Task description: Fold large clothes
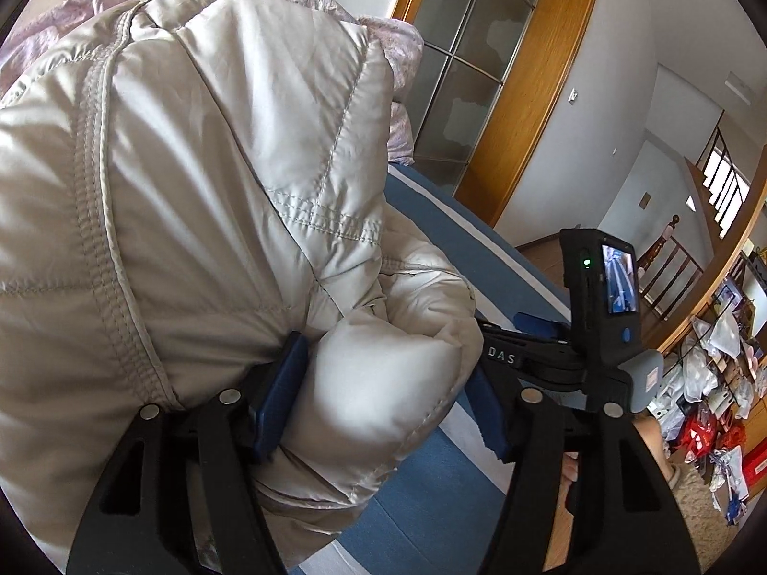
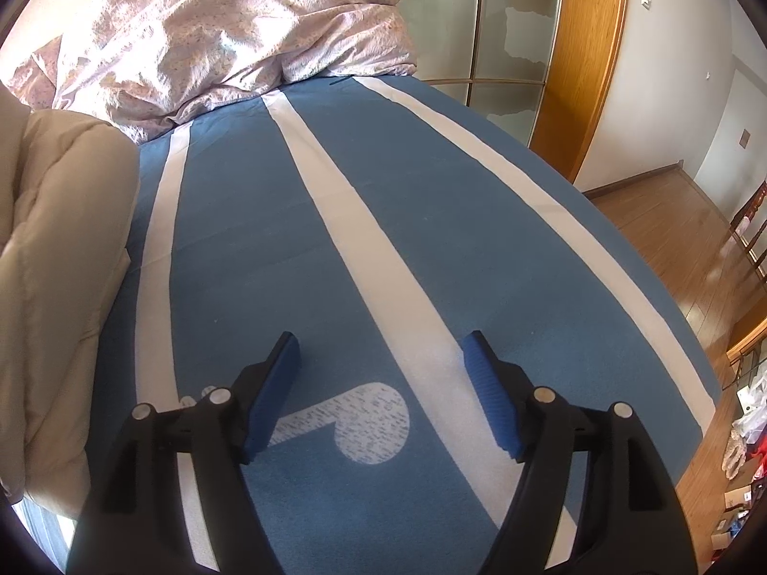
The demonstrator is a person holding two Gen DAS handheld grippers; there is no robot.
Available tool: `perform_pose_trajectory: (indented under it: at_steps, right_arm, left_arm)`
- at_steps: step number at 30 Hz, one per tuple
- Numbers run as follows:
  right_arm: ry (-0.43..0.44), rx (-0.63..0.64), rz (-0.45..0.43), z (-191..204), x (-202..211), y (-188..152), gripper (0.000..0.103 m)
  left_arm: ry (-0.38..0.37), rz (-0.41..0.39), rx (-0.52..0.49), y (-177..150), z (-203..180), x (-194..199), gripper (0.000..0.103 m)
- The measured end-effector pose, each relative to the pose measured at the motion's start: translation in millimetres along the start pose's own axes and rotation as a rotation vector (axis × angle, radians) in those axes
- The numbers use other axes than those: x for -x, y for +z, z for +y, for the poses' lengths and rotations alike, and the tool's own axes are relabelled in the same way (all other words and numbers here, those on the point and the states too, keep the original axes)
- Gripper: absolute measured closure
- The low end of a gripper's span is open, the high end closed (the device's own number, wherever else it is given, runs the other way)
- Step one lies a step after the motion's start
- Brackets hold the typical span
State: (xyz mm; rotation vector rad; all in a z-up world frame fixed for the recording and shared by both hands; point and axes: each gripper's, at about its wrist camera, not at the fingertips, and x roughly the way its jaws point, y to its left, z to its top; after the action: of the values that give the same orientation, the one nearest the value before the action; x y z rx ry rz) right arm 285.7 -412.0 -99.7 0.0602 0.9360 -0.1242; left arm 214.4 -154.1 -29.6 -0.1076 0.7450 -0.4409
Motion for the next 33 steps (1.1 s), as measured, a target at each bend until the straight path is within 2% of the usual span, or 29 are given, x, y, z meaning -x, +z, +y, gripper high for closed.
perform_pose_trajectory:
  at_steps: [7, 11, 24, 33]
  right_arm:
    - [0.000, 0.013, 0.006, -2, -2, 2, 0.027]
    - [0.006, 0.024, 0.017, -6, -4, 4, 0.020]
    - [0.047, 0.085, 0.051, -10, -14, 14, 0.010]
    - [0.050, 0.086, 0.061, -11, -17, 15, 0.007]
  left_arm:
    - [0.043, 0.014, -0.023, 2, -6, -8, 0.038]
    - [0.055, 0.016, -0.025, 5, -9, -11, 0.038]
    - [0.102, 0.030, -0.038, 16, -20, -31, 0.038]
    - [0.122, -0.003, -0.093, 10, -45, -16, 0.029]
